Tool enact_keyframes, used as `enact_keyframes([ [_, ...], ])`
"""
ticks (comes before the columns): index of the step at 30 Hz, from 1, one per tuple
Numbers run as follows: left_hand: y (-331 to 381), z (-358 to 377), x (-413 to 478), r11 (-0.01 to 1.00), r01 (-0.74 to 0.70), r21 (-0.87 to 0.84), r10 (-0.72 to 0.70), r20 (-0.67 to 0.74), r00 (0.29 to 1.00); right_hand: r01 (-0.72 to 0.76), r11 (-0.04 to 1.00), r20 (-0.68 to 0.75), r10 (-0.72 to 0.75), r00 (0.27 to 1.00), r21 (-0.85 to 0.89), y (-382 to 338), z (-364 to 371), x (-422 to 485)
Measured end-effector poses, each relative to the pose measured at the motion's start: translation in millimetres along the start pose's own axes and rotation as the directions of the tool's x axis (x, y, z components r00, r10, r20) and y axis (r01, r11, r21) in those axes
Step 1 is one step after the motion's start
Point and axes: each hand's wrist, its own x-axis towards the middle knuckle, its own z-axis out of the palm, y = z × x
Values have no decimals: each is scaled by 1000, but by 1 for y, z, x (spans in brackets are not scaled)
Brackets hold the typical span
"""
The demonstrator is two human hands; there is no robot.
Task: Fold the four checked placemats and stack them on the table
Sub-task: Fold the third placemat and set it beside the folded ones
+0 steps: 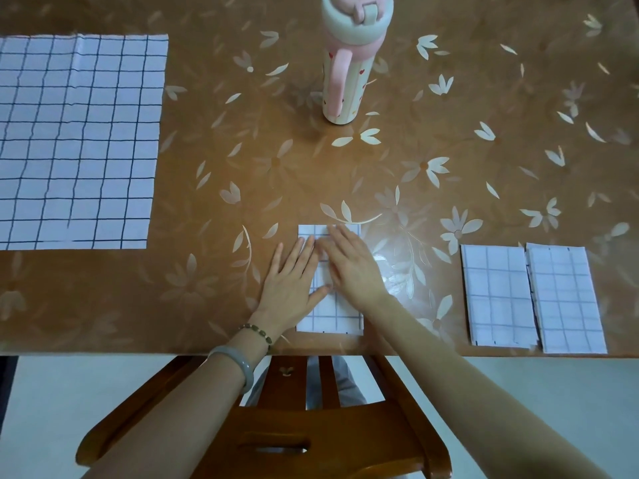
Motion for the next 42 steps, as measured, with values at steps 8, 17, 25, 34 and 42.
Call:
enact_keyframes([
  [8,-3,4,-7,1000,6,24,-6,-27,1000,-51,973,226,102,969,-223,26,12,-6],
  [17,-14,20,-65,996,-83,44,84,-25,996,-86,967,190,134,973,-241,22,11,-6],
  [25,-12,-20,16,998,-14,64,21,-98,995,-112,962,196,163,967,-248,21,10,-6],
  [34,-31,-6,17,983,-120,140,126,-36,991,-109,957,189,164,968,-270,22,11,-6],
  [42,-20,20,-44,990,-103,96,100,27,995,-132,944,233,208,950,-302,17,6,-1],
])
